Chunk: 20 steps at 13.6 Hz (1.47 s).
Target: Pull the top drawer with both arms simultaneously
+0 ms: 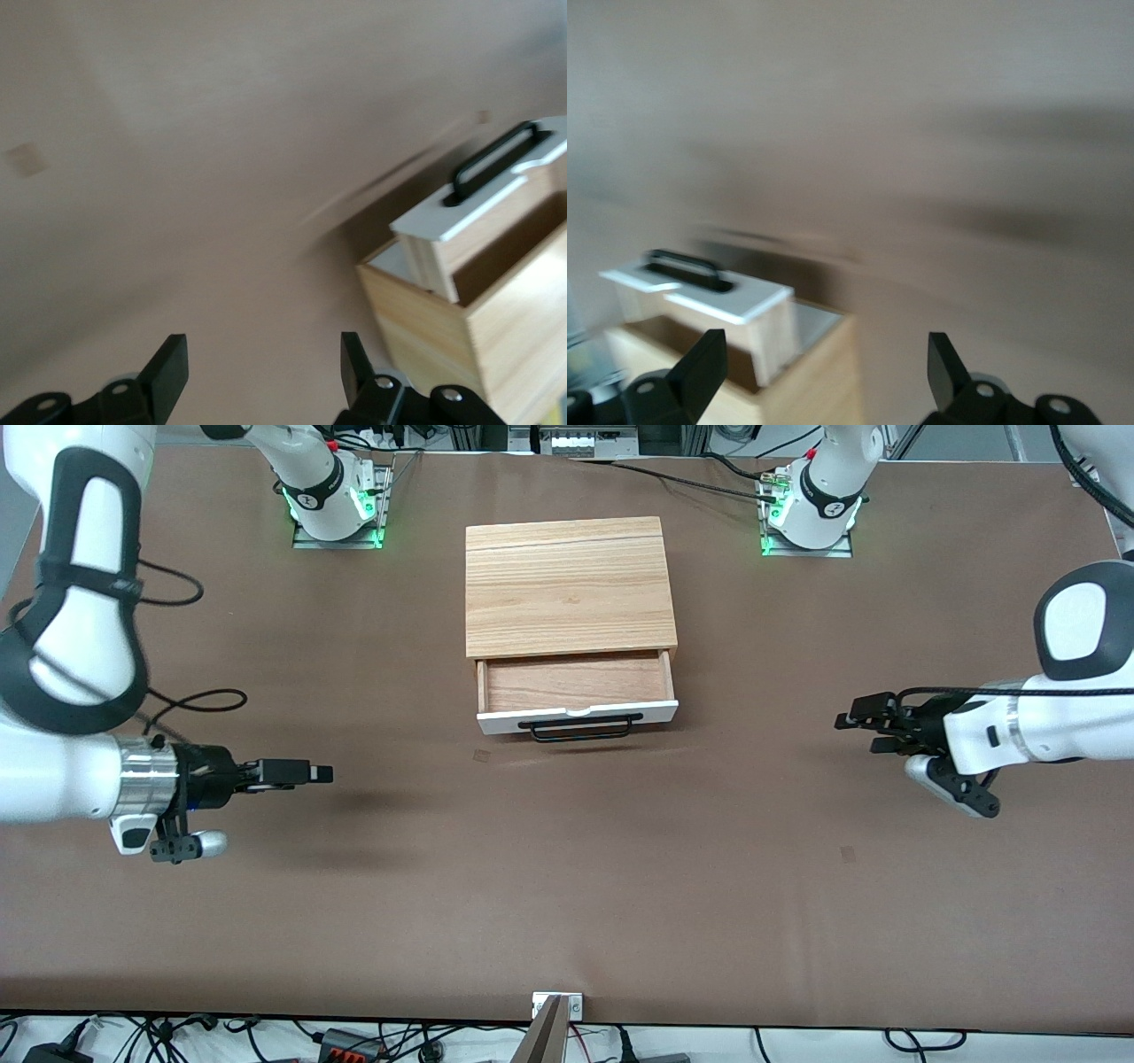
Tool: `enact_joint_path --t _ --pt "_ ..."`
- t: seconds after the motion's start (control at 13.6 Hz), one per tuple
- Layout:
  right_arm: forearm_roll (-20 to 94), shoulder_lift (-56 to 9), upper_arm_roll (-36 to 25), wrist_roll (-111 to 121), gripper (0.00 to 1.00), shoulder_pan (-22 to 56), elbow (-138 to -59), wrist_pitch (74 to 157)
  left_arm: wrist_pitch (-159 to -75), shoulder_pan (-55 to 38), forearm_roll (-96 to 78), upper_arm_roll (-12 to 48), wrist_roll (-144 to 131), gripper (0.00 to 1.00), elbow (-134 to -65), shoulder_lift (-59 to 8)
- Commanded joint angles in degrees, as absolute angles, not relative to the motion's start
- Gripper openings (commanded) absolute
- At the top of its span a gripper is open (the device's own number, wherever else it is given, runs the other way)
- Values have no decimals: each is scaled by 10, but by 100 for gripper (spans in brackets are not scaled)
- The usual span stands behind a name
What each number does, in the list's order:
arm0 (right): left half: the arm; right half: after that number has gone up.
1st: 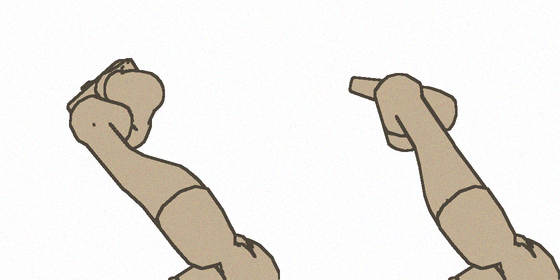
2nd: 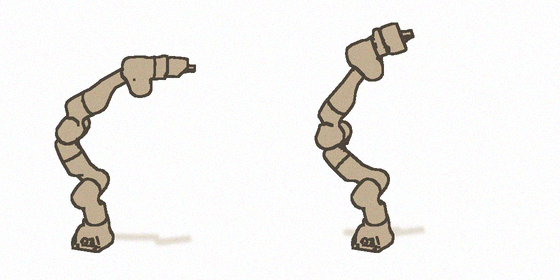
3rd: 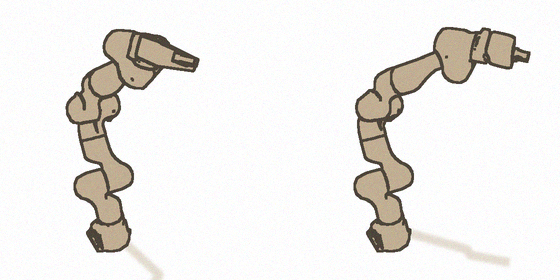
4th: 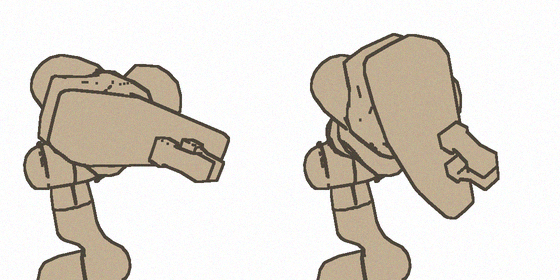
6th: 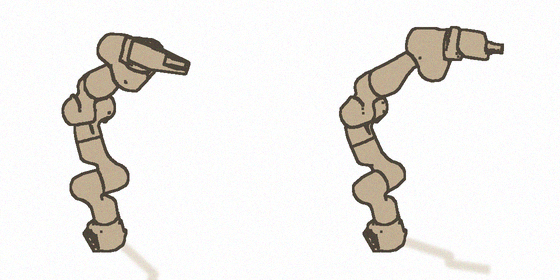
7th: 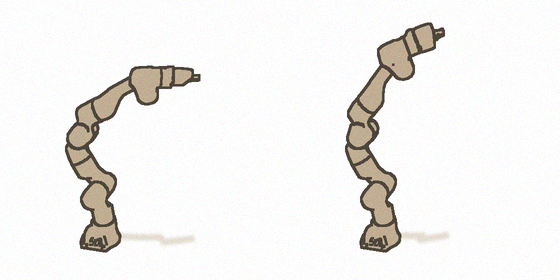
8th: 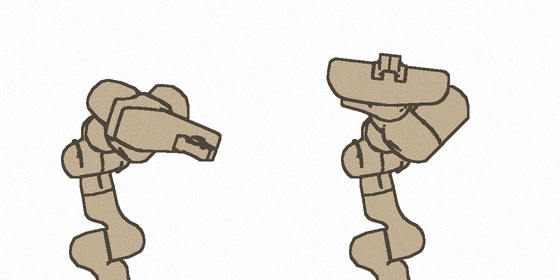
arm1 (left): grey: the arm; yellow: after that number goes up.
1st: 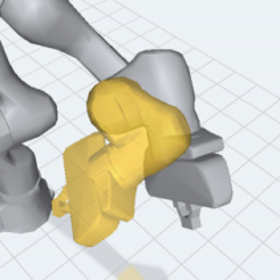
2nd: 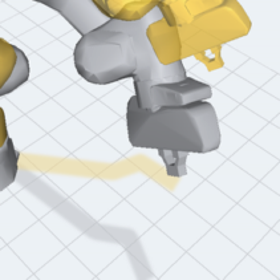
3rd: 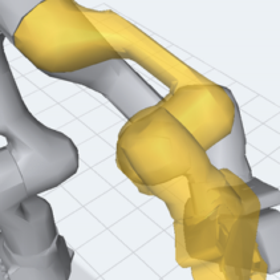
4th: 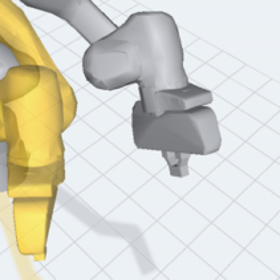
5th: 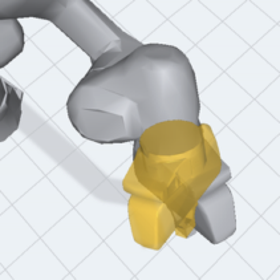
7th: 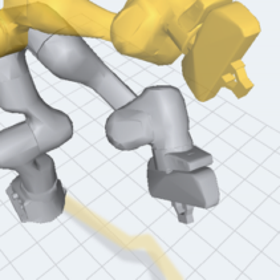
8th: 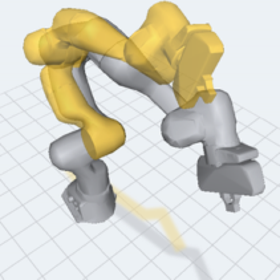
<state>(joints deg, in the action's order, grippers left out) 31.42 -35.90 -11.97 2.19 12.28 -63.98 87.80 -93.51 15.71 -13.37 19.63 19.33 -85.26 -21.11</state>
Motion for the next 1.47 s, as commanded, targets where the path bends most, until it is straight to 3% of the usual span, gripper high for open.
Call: enact_joint_path --t 0.0,0.22,0.37,0.59,0.95,1.39 --pt "170 -291 -38 -17 100 78 -706 925 -922 162 -68 207 170 100 -850 -177" --pt "26 -217 -4 -70 100 62 -758 943 -870 163 -49 200 107 100 -836 -159" --pt "18 -200 -16 -68 100 47 -753 899 -835 163 -6 200 88 100 -801 -152" --pt "18 -175 -15 -9 100 -11 -747 896 -797 164 13 199 86 100 -785 -152" --pt "-25 -138 -15 18 100 -4 -763 882 -801 159 66 202 63 100 -783 -158" --pt "-19 6 -15 17 100 -3 -996 997 -812 163 92 200 -48 100 -759 -153"
